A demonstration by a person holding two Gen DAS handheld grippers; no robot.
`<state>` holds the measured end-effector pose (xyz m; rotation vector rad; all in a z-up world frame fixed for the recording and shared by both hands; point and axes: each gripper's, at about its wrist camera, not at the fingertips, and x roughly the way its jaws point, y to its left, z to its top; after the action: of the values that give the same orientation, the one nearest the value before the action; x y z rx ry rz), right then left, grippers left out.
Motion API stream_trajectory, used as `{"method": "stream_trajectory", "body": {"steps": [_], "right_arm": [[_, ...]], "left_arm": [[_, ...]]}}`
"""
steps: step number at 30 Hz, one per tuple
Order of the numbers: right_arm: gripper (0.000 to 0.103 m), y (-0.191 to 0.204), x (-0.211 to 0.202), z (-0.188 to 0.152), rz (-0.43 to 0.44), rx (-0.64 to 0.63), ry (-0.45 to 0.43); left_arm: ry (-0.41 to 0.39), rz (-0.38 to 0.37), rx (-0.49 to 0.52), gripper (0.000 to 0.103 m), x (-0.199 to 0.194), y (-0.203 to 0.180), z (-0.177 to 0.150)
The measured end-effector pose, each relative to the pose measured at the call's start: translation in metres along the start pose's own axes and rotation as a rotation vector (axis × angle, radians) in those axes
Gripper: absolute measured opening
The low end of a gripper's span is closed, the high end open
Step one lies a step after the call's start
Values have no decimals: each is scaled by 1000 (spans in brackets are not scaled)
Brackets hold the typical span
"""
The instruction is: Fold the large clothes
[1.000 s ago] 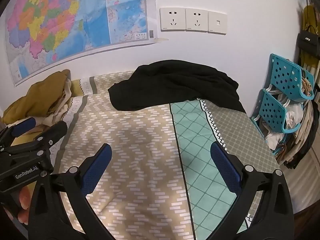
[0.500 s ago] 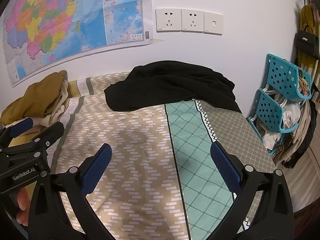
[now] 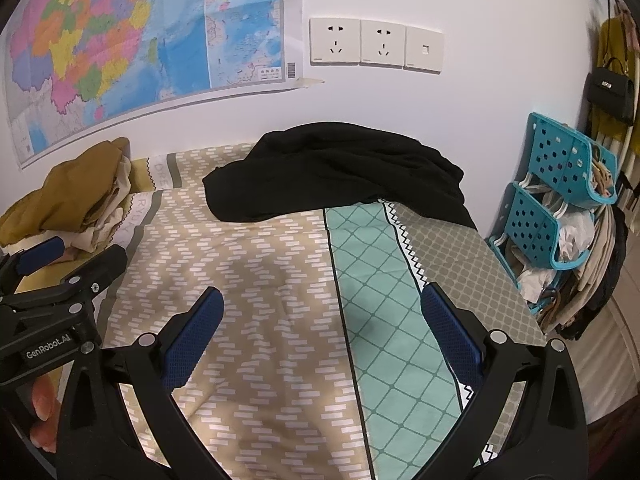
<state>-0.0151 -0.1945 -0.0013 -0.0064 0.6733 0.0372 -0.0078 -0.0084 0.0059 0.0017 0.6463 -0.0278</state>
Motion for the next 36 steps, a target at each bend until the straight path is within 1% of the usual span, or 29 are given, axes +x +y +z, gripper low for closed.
{"method": "stream_trajectory", "body": {"steps": [14,36], "right_arm": [[98,5,-1,0,-25,-31,-17],[98,9,5,3,-34,-46,-19]], "left_arm": [[6,-5,-2,96,7,-2,-4],[29,-7,-9,96,19,-2,-3]]}}
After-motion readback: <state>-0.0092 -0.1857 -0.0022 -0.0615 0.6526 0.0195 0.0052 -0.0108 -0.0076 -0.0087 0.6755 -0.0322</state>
